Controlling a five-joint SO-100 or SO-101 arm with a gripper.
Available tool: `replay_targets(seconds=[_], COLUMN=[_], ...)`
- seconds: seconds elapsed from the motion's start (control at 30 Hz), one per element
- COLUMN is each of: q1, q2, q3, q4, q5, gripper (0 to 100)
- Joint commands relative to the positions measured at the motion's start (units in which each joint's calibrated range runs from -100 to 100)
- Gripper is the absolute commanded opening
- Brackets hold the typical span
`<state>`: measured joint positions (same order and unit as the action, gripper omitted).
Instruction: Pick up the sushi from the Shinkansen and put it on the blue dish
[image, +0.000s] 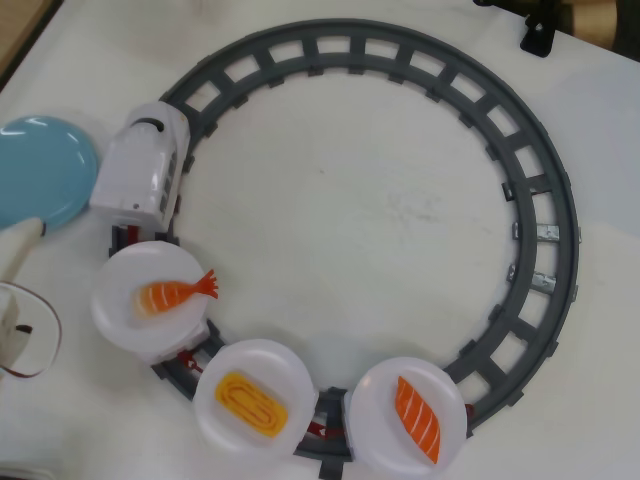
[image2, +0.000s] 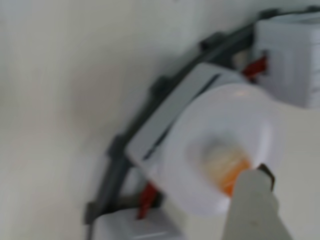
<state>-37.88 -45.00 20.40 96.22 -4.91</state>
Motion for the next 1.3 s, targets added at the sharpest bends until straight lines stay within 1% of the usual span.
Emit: replay_targets(seconds=[0.0,0.13,0.3,0.47,0.63,0.8,0.93,1.03,1.17,1.2,1.27], q1=[1.09,2.5,6.28,11.21,12.53,12.44,11.74,11.56,11.21,10.68,9.45], q2=[5.14,13.85,25.72,36.42,45.29,52.84,56.91,58.65,59.56,59.31,58.9], q3=[-3.63,-3.81,-6.25,-14.45,-24.19,-32.12,-34.56,-34.38,-34.47,-34.56,-34.38], q4=[2.51,2.76,0.38,-1.74,-1.4,-1.14,-1.14,-1.14,-1.14,-1.14,-1.06], q5=[1.04,5.02,6.59,9.05,11.3,11.45,11.09,10.98,10.93,10.93,10.93], gripper=[39,39,39,39,39,39,38,31,14,11,10])
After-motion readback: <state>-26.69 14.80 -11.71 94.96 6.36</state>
